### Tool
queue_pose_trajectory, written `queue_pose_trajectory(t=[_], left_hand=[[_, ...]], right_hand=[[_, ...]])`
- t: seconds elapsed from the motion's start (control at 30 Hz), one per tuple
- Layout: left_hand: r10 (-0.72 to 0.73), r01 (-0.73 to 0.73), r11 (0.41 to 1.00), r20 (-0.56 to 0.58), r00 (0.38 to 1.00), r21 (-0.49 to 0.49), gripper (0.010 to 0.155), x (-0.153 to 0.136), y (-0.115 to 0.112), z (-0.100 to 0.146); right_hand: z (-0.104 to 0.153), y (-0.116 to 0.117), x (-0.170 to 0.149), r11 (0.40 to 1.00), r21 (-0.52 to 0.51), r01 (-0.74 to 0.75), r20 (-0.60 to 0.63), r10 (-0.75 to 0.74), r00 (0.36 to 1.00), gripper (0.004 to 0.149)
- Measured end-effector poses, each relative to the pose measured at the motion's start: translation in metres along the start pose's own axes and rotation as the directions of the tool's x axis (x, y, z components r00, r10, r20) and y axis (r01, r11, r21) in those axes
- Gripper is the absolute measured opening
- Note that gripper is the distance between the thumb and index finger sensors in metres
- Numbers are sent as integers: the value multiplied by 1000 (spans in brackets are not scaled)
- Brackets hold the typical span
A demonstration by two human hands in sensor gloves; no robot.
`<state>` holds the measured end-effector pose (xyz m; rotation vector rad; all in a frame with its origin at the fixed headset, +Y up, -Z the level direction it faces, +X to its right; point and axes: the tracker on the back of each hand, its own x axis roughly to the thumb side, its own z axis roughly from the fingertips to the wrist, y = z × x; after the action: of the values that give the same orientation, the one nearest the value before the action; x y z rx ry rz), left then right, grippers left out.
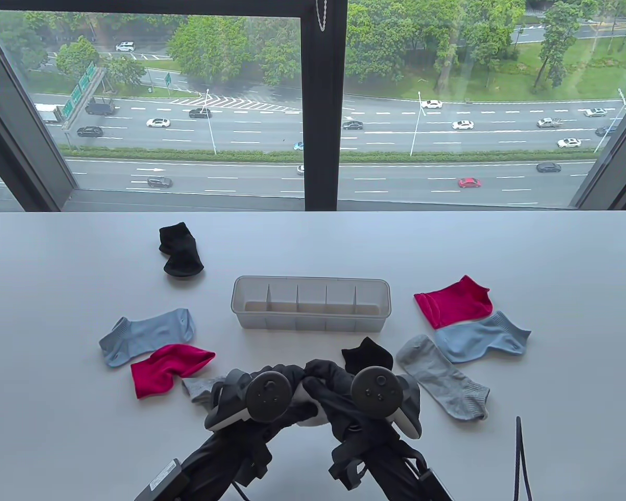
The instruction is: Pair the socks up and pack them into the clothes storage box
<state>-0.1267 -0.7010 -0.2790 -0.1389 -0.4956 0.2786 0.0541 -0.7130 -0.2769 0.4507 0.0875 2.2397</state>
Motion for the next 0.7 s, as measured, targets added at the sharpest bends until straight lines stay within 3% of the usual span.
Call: queue_pose_trajectory(t=[0.07,0.13,0.17,0.27,0.3,0.37,0.43,0.53,0.7], left_hand=[[5,-5,998,9,1000,67,57,-1,2,1],[5,-6,998,16,1000,58,50,-3,4,1],[21,-23,999,35,999,47,49,-5,5,1],[43,-43,998,2,999,56,49,-11,4,2],[37,-36,998,-20,999,45,56,-11,3,3],[-8,11,999,-67,998,36,83,-11,2,4],[-16,20,993,-43,999,116,88,-10,4,6],[-18,6,980,58,998,198,62,-2,7,7],[-14,4,991,77,997,133,58,-3,4,5]], right_hand=[[-1,2,-1,1000,26,8,2,-8,1000,46],[0,4,-1,998,54,25,23,-26,999,51],[1,5,0,995,92,32,50,-37,998,60],[0,4,3,997,71,13,42,-16,999,55],[-2,3,3,998,54,-13,38,11,999,53],[-2,4,-1,998,58,-3,2,2,1000,50],[-2,4,-8,999,39,38,-34,-36,999,49],[-3,1,-10,995,24,95,-60,-94,994,49],[-1,6,-9,990,86,109,-20,-107,994,62]])
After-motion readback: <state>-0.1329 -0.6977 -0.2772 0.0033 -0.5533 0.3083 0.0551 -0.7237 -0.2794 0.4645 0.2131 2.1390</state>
